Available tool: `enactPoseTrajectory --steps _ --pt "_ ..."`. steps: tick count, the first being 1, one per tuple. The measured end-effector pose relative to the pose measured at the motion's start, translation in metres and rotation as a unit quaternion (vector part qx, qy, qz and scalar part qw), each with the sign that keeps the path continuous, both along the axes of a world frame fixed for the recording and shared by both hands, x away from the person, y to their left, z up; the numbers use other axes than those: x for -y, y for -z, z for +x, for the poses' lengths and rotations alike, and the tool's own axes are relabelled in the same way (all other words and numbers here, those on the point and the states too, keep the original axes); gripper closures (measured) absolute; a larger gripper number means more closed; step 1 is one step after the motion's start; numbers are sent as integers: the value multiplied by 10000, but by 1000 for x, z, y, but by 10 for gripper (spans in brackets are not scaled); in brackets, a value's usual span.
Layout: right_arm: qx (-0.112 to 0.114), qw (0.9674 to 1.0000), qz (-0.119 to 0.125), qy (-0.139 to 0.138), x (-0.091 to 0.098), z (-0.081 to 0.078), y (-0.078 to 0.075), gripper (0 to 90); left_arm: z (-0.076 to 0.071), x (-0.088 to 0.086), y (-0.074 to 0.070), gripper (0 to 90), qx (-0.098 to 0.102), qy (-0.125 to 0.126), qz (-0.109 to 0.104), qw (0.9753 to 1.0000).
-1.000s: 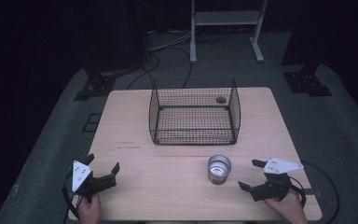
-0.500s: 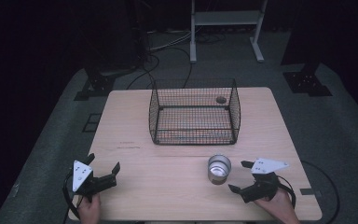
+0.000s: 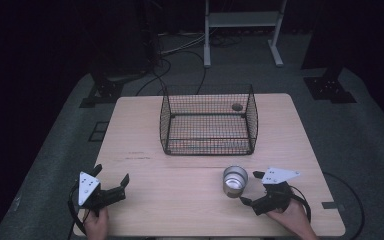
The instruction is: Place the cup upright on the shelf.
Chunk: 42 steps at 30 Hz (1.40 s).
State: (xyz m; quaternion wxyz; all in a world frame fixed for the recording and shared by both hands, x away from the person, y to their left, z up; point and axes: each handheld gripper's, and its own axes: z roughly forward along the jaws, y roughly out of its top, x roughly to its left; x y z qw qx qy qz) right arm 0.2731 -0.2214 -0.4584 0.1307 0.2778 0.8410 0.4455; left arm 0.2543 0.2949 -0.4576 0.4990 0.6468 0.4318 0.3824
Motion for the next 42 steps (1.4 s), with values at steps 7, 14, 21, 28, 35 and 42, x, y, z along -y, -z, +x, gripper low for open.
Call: enactPoseTrajectory --steps 7,14,21,28,35,42 --pt "-26 10000 -78 -14 -8 4 -2 15 0 0 0 0 0 9 -2 10000" --pt "-51 9998 -190 3 -14 10 -1 15 0 1 0 0 2 10 -4 10000" --pt "-61 9995 -300 -39 -21 14 1 15 1 1 0 0 -5 20 1 10000" --pt "-73 9993 -373 -51 -27 19 3 15 1 2 0 0 -11 24 10 10000" --pt "-86 9992 -396 -42 -31 24 5 16 1 2 0 0 -11 25 11 10000" --pt "-130 9991 -388 -58 -34 26 6 125 1 2 0 0 -21 21 15 10000"
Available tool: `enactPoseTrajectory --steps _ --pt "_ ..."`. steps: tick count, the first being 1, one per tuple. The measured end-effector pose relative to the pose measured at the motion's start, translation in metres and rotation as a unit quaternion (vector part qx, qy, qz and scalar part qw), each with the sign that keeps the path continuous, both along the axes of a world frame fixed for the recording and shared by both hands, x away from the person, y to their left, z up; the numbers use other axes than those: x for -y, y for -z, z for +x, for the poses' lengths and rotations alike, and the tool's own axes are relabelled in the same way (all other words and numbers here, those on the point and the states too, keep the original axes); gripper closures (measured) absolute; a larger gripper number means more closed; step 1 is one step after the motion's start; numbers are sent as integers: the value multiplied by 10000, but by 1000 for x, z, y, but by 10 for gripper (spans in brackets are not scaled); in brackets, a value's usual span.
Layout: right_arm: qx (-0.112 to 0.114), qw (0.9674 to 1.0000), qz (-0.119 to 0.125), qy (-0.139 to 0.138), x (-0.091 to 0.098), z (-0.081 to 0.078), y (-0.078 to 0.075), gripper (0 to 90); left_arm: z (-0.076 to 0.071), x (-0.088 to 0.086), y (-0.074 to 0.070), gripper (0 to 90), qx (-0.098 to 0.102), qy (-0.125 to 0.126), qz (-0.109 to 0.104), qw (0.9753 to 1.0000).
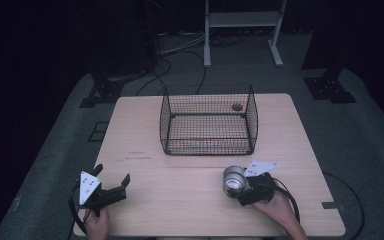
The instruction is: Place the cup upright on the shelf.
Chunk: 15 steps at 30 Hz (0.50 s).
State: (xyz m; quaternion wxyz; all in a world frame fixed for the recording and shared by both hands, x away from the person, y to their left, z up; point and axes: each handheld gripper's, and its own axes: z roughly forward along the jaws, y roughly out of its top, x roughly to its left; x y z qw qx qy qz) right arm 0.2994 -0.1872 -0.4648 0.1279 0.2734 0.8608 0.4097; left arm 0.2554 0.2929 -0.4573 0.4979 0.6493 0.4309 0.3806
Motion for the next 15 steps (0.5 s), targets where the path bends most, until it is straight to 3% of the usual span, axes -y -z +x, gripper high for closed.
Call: enactPoseTrajectory --steps 11,15 --pt "-46 9999 63 70 2 0 -2 176 0 0 0 0 10 -7 3 10000" --pt "-39 10000 -30 48 0 -2 -4 177 0 -1 0 0 16 -20 -8 10000"
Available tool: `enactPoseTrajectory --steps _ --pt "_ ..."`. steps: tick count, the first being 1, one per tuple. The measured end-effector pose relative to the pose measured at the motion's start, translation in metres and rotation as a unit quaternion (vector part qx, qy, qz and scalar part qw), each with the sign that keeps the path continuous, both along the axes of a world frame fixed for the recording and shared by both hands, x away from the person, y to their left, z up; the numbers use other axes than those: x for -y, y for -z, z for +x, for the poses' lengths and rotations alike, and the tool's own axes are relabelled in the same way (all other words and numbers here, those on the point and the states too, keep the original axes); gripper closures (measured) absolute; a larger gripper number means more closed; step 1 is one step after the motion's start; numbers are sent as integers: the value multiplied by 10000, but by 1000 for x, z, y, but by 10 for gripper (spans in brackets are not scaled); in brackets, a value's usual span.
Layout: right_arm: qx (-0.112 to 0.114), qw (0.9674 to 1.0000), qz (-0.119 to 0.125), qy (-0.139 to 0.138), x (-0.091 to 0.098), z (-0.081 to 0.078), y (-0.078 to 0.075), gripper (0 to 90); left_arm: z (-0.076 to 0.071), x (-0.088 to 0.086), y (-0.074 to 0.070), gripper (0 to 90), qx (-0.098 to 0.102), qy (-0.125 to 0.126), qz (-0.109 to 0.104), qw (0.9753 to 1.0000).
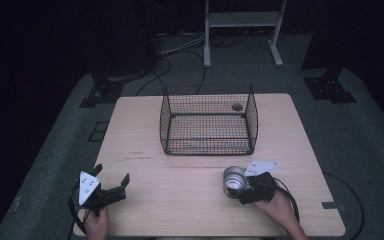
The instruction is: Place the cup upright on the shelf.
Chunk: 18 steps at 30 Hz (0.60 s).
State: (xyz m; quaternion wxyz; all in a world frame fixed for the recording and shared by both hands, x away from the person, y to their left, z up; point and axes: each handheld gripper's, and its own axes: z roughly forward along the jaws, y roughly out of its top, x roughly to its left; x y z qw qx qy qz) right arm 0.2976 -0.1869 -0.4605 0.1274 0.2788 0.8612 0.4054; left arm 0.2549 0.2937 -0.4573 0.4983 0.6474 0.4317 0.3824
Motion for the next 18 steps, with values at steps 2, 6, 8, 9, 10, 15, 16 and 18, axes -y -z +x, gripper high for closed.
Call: enactPoseTrajectory --steps 2,6,8,9,10,15,16,18 --pt "34 10000 42 3 0 -1 -2 177 0 0 0 0 -5 -4 7 10000" --pt "56 9999 135 -13 -1 -2 -11 177 0 0 0 0 -8 2 8 10000" --pt "64 9998 178 -26 -1 -3 -14 177 0 0 0 0 -10 6 11 10000" --pt "60 9996 259 -47 -2 -3 -20 177 -1 1 0 0 -16 10 15 10000" --pt "48 9996 260 -49 -2 -3 -21 177 0 1 0 0 -15 9 10 10000" --pt "101 9997 231 -80 -3 -1 -31 177 0 1 0 0 -19 14 6 10000" --pt "59 9997 251 -48 -3 -1 -33 177 0 0 0 0 -17 14 -7 10000" --pt "52 9996 271 -97 -3 2 -37 177 0 0 0 0 -12 15 -13 10000"
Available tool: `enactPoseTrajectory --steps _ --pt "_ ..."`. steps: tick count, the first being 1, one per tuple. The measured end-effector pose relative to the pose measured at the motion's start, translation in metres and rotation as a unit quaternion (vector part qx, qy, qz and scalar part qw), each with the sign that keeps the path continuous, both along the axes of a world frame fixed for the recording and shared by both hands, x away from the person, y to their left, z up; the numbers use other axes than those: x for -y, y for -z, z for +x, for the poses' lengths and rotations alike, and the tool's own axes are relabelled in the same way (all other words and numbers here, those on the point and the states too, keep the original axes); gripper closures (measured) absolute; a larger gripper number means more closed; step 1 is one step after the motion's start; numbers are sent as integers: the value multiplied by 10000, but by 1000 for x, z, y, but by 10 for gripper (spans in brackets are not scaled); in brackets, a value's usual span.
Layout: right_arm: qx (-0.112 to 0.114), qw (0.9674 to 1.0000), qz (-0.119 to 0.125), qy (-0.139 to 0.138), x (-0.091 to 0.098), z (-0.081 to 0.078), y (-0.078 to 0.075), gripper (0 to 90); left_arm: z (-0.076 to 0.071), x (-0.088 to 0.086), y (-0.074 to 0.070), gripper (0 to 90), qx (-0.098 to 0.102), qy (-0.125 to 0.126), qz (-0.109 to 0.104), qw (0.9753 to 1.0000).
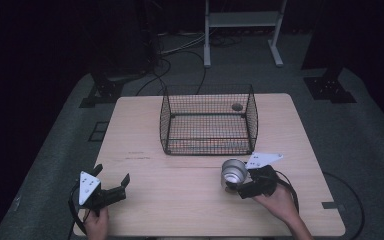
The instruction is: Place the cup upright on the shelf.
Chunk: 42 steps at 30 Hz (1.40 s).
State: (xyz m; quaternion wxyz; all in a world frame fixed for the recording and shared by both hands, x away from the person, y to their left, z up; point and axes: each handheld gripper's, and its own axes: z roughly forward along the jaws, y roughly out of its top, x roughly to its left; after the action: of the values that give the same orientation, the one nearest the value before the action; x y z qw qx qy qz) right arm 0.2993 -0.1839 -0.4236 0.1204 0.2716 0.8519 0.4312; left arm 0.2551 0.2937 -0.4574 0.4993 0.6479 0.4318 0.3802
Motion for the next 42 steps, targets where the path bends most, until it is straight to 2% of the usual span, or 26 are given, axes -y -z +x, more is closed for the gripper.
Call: enactPoseTrajectory --steps 9,16,25,42 --pt "77 9999 75 -70 -2 7 -19 177 -1 -2 0 0 -8 -24 1 10000" --pt "136 9998 -25 -165 -11 16 -36 177 -1 -2 0 0 -15 -20 4 10000" --pt "207 9995 -24 -254 -18 27 -53 177 0 0 0 0 -41 25 52 10000" --pt "81 9997 89 -195 -18 50 -73 177 0 1 1 0 -41 58 70 10000"
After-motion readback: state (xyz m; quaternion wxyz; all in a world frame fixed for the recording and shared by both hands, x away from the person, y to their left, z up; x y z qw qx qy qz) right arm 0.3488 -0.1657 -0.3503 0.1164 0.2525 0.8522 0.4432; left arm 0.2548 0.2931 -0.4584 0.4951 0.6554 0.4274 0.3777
